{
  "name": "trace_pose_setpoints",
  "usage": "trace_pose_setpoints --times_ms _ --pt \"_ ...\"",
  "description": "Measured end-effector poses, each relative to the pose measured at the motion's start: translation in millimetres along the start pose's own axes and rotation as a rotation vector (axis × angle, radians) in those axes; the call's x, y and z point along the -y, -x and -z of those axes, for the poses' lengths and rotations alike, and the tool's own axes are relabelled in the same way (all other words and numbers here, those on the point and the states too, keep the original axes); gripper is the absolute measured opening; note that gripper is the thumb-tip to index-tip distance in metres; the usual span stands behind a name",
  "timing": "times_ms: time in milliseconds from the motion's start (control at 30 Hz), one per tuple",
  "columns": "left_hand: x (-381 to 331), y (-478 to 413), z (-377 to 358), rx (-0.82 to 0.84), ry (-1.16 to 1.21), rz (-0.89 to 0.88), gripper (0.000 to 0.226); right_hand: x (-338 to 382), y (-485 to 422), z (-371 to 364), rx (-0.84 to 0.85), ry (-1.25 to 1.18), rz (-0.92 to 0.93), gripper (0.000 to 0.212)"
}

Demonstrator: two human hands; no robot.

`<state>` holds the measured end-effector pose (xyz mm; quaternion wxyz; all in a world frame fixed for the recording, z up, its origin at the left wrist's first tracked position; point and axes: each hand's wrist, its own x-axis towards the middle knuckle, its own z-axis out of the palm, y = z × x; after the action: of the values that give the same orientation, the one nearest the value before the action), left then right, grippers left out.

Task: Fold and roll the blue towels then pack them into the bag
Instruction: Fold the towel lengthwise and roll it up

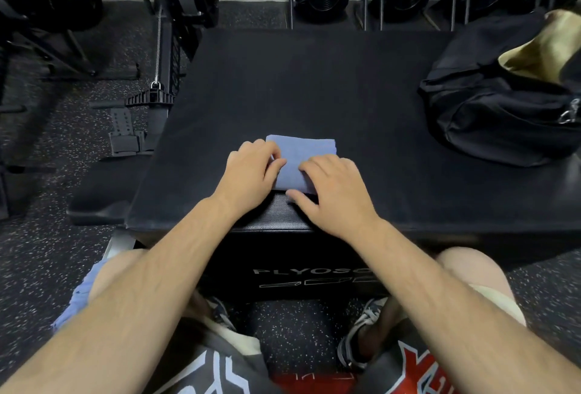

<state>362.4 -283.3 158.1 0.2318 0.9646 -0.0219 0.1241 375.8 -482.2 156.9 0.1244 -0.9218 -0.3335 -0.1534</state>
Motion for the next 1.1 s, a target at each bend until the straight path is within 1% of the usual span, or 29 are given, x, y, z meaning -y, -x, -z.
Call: trace_pose_setpoints --times_ms 67,133,167,233,267,300,333,433,467,567,633,700,733,800,867,1000,1100 --pt "-1 -5 1 -0.080 -0.041 -0.011 0.021 -4 1 -3 0.029 -0.021 -0.007 0.033" --pt "-6 -6 2 -0.208 -0.060 -0.116 0.019 -10 -9 1 0.057 -0.059 -0.034 0.025" --pt "-8 -5 3 -0.223 -0.065 -0.185 0.017 -12 -16 4 0.078 -0.079 -0.047 0.020" --pt "-8 -4 3 -0.147 -0.103 -0.311 0.017 -19 -32 8 0.149 -0.115 -0.079 0.022" --pt "-6 -4 2 -0.098 -0.125 -0.344 0.021 -21 -39 7 0.185 -0.124 -0.092 0.024" --pt "-2 -6 -1 -0.068 -0.133 -0.347 0.025 -23 -43 6 0.199 -0.127 -0.096 0.026" --pt "2 -10 -4 -0.060 -0.128 -0.326 0.028 -24 -46 3 0.172 -0.126 -0.085 0.028" --pt "9 -29 -10 -0.067 -0.098 -0.245 0.039 -28 -36 -8 -0.055 -0.190 -0.033 0.030" --pt "11 -35 -12 -0.066 -0.084 -0.237 0.041 -32 -31 -12 -0.081 -0.239 -0.035 0.032" --pt "18 -50 -20 -0.047 -0.064 -0.252 0.042 -49 -25 -21 0.000 -0.348 -0.098 0.044" --pt "18 -59 -23 -0.068 -0.083 -0.243 0.041 -58 -36 -21 0.040 -0.337 -0.106 0.044" --pt "15 -67 -21 -0.130 -0.098 -0.234 0.034 -63 -49 -19 0.087 -0.344 -0.124 0.040" --pt "13 -68 -19 -0.160 -0.108 -0.257 0.030 -66 -55 -18 0.113 -0.359 -0.137 0.038" --pt "12 -67 -16 -0.184 -0.166 -0.382 0.029 -73 -64 -19 0.164 -0.371 -0.161 0.041" --pt "14 -66 -18 -0.130 -0.228 -0.470 0.038 -78 -70 -20 0.214 -0.356 -0.176 0.045" --pt "25 -85 -26 0.043 -0.257 -0.389 0.066 -77 -89 -19 0.309 -0.262 -0.237 0.037" --pt "24 -106 -20 0.178 -0.310 -0.326 0.083 -75 -102 -15 0.307 -0.318 -0.337 0.028"
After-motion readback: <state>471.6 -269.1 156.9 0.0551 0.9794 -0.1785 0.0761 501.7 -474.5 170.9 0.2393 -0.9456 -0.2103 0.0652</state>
